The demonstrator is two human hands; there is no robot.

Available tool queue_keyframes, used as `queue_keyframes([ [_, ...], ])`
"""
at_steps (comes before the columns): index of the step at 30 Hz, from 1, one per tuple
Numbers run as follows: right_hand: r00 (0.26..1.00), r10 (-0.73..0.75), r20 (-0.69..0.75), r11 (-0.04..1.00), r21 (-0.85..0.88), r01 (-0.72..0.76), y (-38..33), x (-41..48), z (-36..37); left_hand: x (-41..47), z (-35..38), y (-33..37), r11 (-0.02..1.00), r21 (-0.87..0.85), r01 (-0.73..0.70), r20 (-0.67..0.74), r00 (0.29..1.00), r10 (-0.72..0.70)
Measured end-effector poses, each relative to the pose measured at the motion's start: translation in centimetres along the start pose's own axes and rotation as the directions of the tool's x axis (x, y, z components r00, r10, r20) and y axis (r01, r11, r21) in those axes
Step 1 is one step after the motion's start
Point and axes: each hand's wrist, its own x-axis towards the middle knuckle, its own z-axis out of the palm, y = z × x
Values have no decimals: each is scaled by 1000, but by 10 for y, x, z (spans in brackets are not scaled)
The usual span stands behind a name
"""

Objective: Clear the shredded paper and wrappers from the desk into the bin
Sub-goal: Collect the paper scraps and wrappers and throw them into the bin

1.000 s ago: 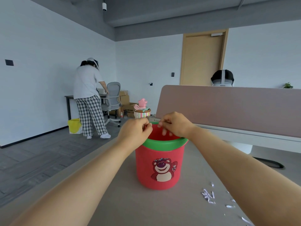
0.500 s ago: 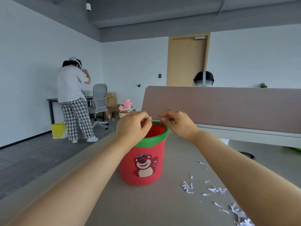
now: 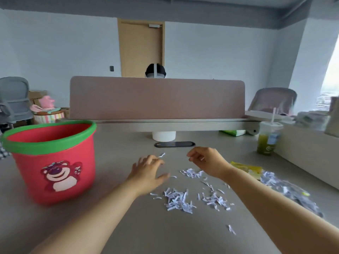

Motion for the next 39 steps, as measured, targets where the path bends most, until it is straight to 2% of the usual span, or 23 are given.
queue_keyframes([
  [2,999,51,-7,997,-61,-51,26,-21,-10,-1,20,4,990,19,141,233,962,-141],
  [3,997,71,-15,994,-86,-72,38,-31,-15,-2,28,5,985,2,170,304,939,-163],
  [5,993,119,-23,987,-108,-120,58,-52,-24,-5,38,10,991,26,132,372,919,-133],
  [7,990,140,-35,984,-107,-143,72,-69,-31,-3,41,23,996,68,63,384,919,-84],
  [15,974,207,-93,968,-123,-218,92,-119,-58,11,64,117,979,59,-195,395,905,157],
  [18,955,227,-191,958,-133,-254,100,-138,-74,17,73,136,968,25,-250,362,905,224],
  [21,912,248,-326,898,-276,-343,116,-154,-90,20,72,147,959,-44,-280,372,886,276],
  [22,890,320,-325,856,-303,-419,120,-160,-95,20,70,148,954,-59,-293,394,871,292],
  [24,846,484,-224,782,-324,-533,128,-171,-101,23,67,147,945,-49,-324,445,840,311],
  [27,802,597,-39,740,-361,-568,144,-178,-97,25,72,143,934,-4,-358,511,802,310],
  [29,787,618,-5,733,-359,-578,153,-174,-93,28,76,145,936,3,-351,517,802,299],
  [32,771,636,-14,718,-354,-599,163,-155,-94,41,81,147,958,5,-288,464,849,253],
  [35,776,631,8,724,-366,-585,173,-128,-91,61,84,147,976,15,-218,392,899,195],
  [39,791,611,28,740,-376,-558,184,-100,-75,79,91,149,989,15,-148,370,920,132],
])
